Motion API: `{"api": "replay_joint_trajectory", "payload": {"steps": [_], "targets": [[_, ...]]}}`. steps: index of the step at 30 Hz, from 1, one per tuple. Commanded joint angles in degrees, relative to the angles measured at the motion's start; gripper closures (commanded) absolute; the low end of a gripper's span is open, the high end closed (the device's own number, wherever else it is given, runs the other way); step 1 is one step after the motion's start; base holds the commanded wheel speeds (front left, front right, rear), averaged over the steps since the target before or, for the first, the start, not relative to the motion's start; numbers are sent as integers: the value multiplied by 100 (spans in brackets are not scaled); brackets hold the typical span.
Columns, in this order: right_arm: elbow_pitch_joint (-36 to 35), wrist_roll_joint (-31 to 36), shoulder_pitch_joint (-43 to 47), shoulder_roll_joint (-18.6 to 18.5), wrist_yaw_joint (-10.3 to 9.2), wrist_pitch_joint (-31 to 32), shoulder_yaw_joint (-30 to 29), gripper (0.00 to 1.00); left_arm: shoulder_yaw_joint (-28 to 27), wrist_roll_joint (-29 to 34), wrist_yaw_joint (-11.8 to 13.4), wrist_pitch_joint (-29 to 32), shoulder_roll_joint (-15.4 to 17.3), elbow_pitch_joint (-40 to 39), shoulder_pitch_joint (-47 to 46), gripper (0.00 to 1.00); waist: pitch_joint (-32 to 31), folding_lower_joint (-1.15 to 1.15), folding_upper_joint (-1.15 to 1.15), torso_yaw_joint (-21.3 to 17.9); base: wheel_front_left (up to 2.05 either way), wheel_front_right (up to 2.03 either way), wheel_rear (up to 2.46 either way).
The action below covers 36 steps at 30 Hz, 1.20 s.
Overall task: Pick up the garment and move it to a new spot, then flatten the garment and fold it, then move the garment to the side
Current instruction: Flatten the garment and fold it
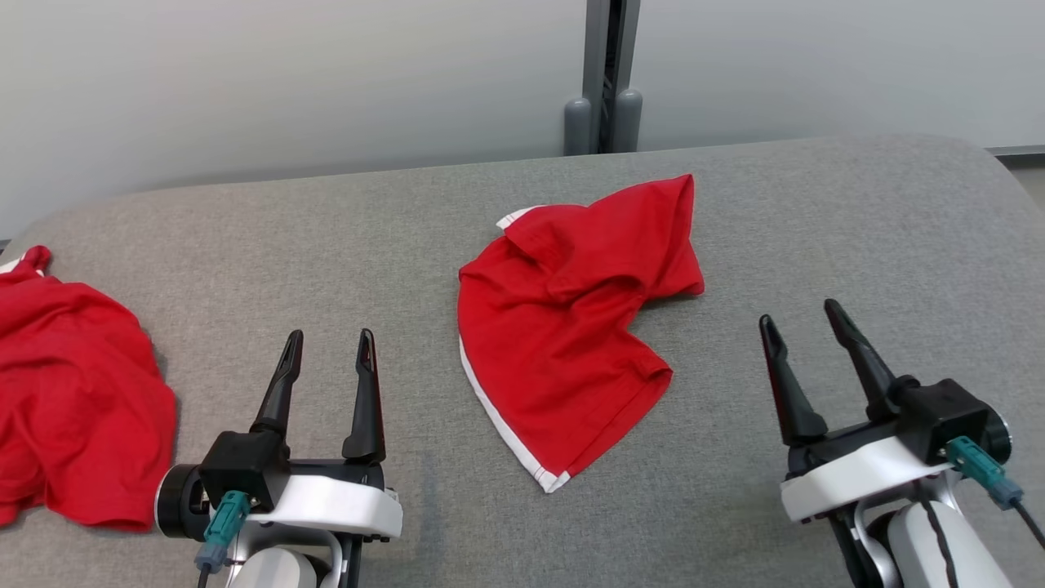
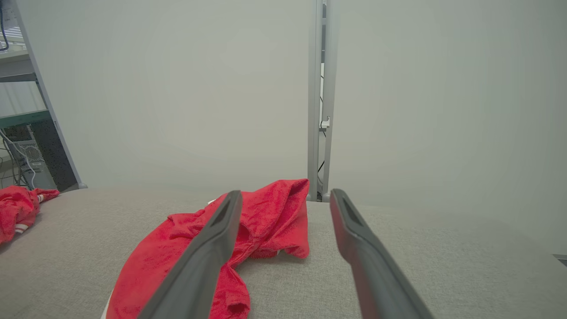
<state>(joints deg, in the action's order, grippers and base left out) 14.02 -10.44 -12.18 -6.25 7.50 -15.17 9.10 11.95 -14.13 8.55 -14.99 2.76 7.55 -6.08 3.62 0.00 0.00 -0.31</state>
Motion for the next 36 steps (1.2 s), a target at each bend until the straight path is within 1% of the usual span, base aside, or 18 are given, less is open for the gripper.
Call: {"api": "replay_joint_trajectory", "payload": {"steps": [1, 4, 9, 16, 20, 25, 33, 34, 35, 36], "targets": [[-10, -3, 41, 4, -2, -7, 17, 0, -16, 23, -31, -19, 23, 12, 18, 0, 15, 0, 0, 32, 0, 0, 0], [93, -37, 88, 37, -2, -7, 254, 0, 29, -11, -28, -19, 21, 11, -37, 0, 59, 0, 0, 126, 0, 0, 0], [444, -102, 1, -10, -2, -8, 962, 0, 150, -70, 9, -19, 21, 26, -57, 0, 150, 0, 0, 329, 0, 0, 0], [1357, -252, -377, -123, -2, -7, 2157, 0, 276, -146, 62, -19, 23, 65, -136, 0, 273, 0, 0, 725, 0, 0, 0], [1887, -289, -590, -185, -2, -8, 2635, 0, 331, -196, 101, -20, 23, 75, -138, 0, 322, 0, 0, 947, 0, 0, 0], [2395, -410, -791, -180, -3, -8, 2868, 0, 373, -238, 123, -19, 23, 66, -129, 0, 362, 0, 0, 1143, 0, 0, 0], [2989, -376, -984, -163, -3, -7, 2930, 0, 437, -268, 161, -20, 21, 26, -172, 0, 440, 0, 0, 1280, 0, 0, 0], [3085, -387, -993, -154, -3, -6, 2951, 8, 438, -270, 167, -20, 22, 25, -172, 0, 445, 0, 0, 1285, 0, 0, 0], [3154, -385, -1007, -148, -2, 0, 2987, 70, 437, -270, 171, -20, 22, 26, -169, 0, 447, 0, 0, 1285, 0, 0, 0], [3197, -380, -1026, -135, -2, 2, 3007, 100, 430, -268, 171, -20, 21, 27, -167, 0, 448, 0, 0, 1278, 0, 0, 0]]}}
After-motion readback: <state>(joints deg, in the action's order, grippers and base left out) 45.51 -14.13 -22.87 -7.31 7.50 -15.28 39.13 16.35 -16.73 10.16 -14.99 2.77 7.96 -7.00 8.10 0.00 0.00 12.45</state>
